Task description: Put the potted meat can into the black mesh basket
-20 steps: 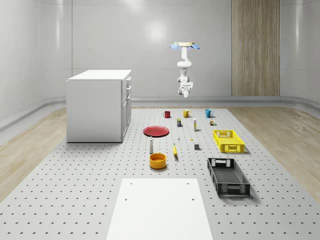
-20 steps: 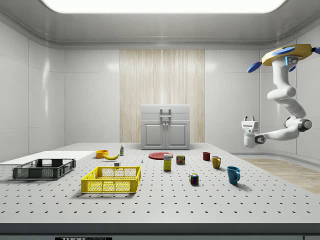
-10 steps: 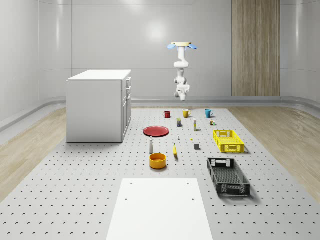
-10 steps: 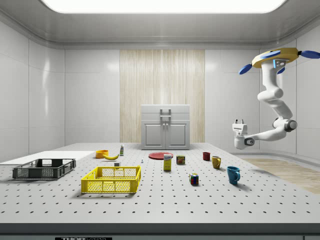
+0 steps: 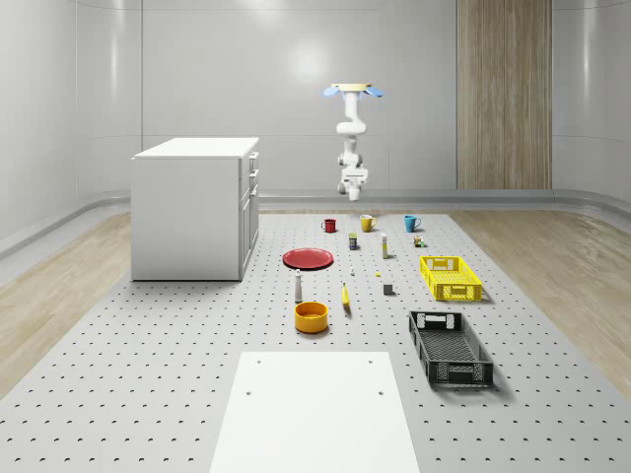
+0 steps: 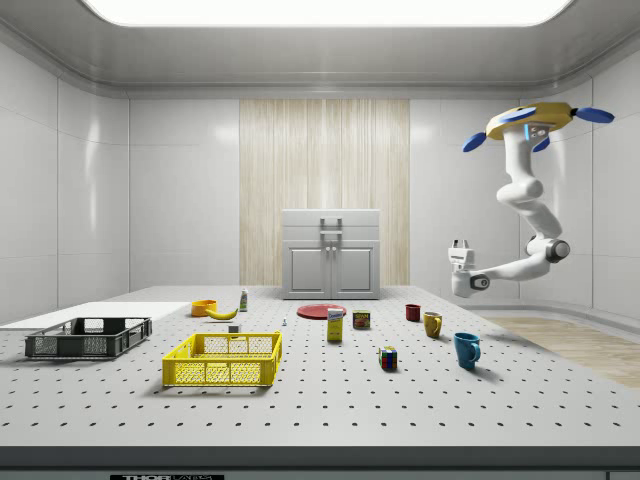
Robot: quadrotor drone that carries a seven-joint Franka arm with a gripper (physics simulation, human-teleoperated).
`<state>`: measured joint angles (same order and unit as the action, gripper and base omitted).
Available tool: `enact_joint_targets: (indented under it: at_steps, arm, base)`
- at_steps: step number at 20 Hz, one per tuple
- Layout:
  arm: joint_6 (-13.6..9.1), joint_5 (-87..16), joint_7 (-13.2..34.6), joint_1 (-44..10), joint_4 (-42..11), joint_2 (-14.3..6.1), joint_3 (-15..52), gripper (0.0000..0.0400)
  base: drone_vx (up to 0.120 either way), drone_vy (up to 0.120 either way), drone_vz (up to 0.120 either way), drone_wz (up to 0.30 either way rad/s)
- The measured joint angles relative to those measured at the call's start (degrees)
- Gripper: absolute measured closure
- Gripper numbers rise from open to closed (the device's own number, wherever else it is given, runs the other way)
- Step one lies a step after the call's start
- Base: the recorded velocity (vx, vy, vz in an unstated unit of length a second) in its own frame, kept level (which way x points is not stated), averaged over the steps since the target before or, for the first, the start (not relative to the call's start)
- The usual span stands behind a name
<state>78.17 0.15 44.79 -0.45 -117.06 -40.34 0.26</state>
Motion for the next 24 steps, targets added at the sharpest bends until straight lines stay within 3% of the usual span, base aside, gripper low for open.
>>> enact_joint_targets:
  at_steps: [6,24]
  arm:
    - [0.23,-0.03,-0.01,-0.04,-0.13,-0.16,0.05,0.0000]
    - [1.00,-1.28,0.13,-0.37,-0.65,-0.70,0.98,0.0000]
  base:
    - [0.120,-0.113,0.000,0.000]
    - [0.120,0.000,0.000,0.000]
